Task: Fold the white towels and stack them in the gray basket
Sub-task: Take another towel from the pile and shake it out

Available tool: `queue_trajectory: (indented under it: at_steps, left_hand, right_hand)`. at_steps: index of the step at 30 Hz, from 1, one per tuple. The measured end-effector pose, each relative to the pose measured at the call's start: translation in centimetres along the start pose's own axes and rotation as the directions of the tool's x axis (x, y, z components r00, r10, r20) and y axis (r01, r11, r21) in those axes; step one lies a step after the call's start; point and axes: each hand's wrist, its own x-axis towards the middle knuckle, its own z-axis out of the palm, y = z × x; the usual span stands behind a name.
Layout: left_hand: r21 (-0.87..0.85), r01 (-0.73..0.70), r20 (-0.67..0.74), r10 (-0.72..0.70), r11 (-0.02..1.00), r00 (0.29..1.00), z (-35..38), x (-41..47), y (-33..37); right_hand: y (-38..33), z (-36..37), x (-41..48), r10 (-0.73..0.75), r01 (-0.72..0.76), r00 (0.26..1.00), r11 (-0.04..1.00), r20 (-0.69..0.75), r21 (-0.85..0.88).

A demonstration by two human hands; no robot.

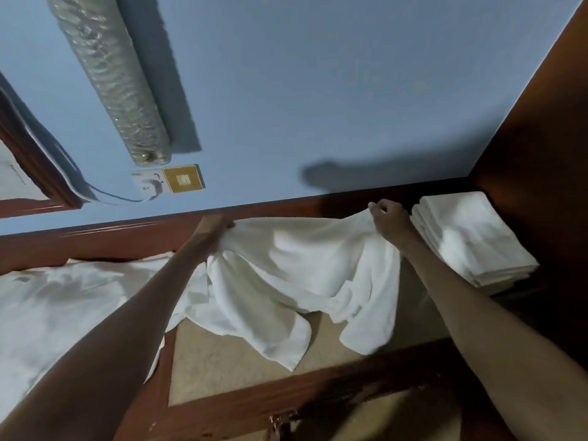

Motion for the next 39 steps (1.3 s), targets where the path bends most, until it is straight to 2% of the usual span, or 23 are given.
queue_trajectory:
  at_steps: [2, 6, 8, 10, 11, 14, 19, 23, 26, 29, 32, 37, 39]
  left_hand:
    - [0.037, 0.022, 0.000, -0.022, 0.999, 1.000, 0.4, 1.0, -1.9]
    - [0.293, 0.009, 0.120, -0.046, 0.956, 0.992, 1.4, 4.8, -6.2]
    - [0.256, 0.042, 0.062, -0.060, 0.966, 0.996, 2.0, 5.6, -7.3]
    - [0.384, -0.011, -0.045, 0.031, 0.923, 0.998, 2.8, 6.6, -8.5]
    - [0.421, -0.044, -0.044, 0.069, 0.906, 0.997, 3.3, 7.1, -9.1]
    - [0.481, -0.186, 0.091, 0.162, 0.857, 0.983, 5.3, 7.5, -9.2]
    - [0.423, -0.362, 0.354, 0.216, 0.831, 0.910, 11.6, 6.3, -9.0]
    - [0.491, -0.354, 0.516, 0.061, 0.796, 0.854, 17.6, 5.9, -10.6]
    - [0.546, -0.427, 0.584, 0.038, 0.721, 0.811, 21.8, 5.7, -12.1]
    - [0.637, -0.450, 0.579, -0.003, 0.625, 0.815, 25.2, 5.2, -13.5]
    - [0.715, -0.433, 0.522, -0.008, 0.549, 0.853, 28.0, 4.9, -14.6]
    - [0.818, -0.326, 0.378, -0.017, 0.473, 0.926, 30.9, 4.0, -15.0]
    - [0.815, -0.281, 0.329, -0.005, 0.506, 0.944, 31.4, 3.9, -14.3]
  right_hand:
    - [1.0, 1.2, 0.5, -0.002, 0.005, 0.998, 0.999, 0.059, -0.048]
    - [1.9, 4.2, 2.0, -0.027, 0.055, 0.986, 0.984, 0.164, -0.167]
    - [2.1, 5.7, 2.9, -0.027, 0.087, 0.975, 0.960, 0.222, -0.265]
    - [2.4, 7.5, 3.5, -0.060, 0.153, 0.967, 0.914, 0.246, -0.376]
    - [2.8, 8.6, 3.8, -0.077, 0.169, 0.965, 0.915, 0.252, -0.367]
    - [4.6, 11.5, 3.5, -0.031, 0.140, 0.932, 0.950, 0.360, -0.280]
    - [9.8, 14.0, 0.5, 0.042, 0.180, 0.787, 0.939, 0.616, -0.294]
    - [13.5, 15.6, -0.5, 0.099, 0.226, 0.686, 0.912, 0.720, -0.341]
    - [15.5, 16.3, 0.1, 0.065, 0.348, 0.645, 0.862, 0.761, -0.369]
    - [17.6, 16.6, 1.0, 0.031, 0.464, 0.606, 0.797, 0.795, -0.386]
    - [20.0, 16.4, 2.3, 0.016, 0.532, 0.567, 0.756, 0.824, -0.380]
    - [22.7, 15.6, 4.2, -0.054, 0.571, 0.535, 0.759, 0.843, -0.314]
    - [22.9, 15.3, 4.7, -0.058, 0.528, 0.521, 0.806, 0.851, -0.268]
